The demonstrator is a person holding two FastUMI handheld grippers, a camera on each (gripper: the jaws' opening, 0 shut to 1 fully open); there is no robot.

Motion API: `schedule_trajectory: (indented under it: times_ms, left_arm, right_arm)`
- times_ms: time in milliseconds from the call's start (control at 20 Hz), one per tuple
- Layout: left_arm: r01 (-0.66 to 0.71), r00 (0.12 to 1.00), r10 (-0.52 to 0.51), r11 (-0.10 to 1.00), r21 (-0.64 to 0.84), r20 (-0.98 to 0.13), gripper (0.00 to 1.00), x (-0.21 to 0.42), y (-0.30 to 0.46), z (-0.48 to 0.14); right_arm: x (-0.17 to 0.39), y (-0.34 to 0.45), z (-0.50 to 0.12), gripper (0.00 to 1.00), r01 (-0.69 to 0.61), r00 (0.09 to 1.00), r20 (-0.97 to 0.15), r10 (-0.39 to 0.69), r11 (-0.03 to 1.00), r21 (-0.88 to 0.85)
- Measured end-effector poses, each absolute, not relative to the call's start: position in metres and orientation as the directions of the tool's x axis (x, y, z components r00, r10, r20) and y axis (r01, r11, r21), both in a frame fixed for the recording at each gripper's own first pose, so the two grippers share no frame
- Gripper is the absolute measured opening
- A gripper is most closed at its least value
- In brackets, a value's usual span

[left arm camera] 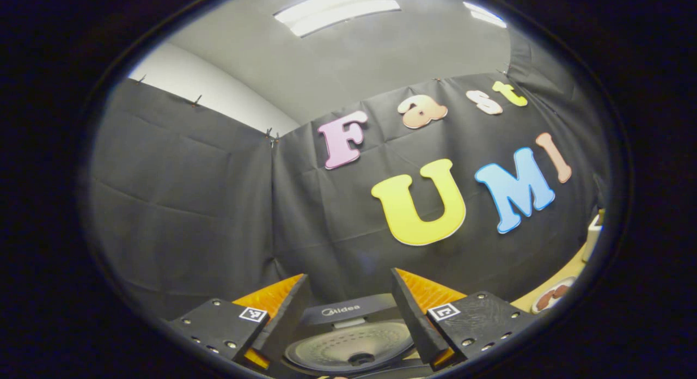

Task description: Close the left gripper, press the button to open the rice cooker; take a wooden spoon from the chopstick holder with the right hand, scoop a spoonful of rice and pour it into the rice cooker, then put the wooden spoon back into the chopstick holder.

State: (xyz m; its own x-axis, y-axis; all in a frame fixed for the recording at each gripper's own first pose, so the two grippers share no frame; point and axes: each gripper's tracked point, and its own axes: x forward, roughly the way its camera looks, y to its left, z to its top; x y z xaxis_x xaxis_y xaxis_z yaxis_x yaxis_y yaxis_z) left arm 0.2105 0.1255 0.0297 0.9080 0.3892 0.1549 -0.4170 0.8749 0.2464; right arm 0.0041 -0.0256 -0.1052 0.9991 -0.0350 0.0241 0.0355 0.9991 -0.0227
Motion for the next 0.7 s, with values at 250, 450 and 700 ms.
schedule_trajectory:
  times_ms: [250, 450, 700]
  left_arm:
    - [-0.422, 0.906, 0.405, 0.881, 0.214, 0.120, 0.91, 0.235, 0.148, 0.006]
    - [-0.416, 0.909, 0.408, 0.899, 0.134, 0.083, 0.92, 0.244, 0.156, -0.001]
    - [-0.393, 0.917, 0.398, 0.909, 0.141, -0.012, 0.94, 0.236, 0.144, -0.012]
  right_arm:
    - [-0.006, -0.025, -0.121, 0.98, 0.050, 0.999, 0.002, -0.050, 0.997, -0.063]
    - [-0.007, -0.022, -0.128, 0.98, 0.049, 0.999, -0.018, -0.050, 0.998, -0.034]
    - [-0.010, -0.012, -0.131, 0.98, 0.025, 1.000, -0.010, -0.025, 0.999, -0.031]
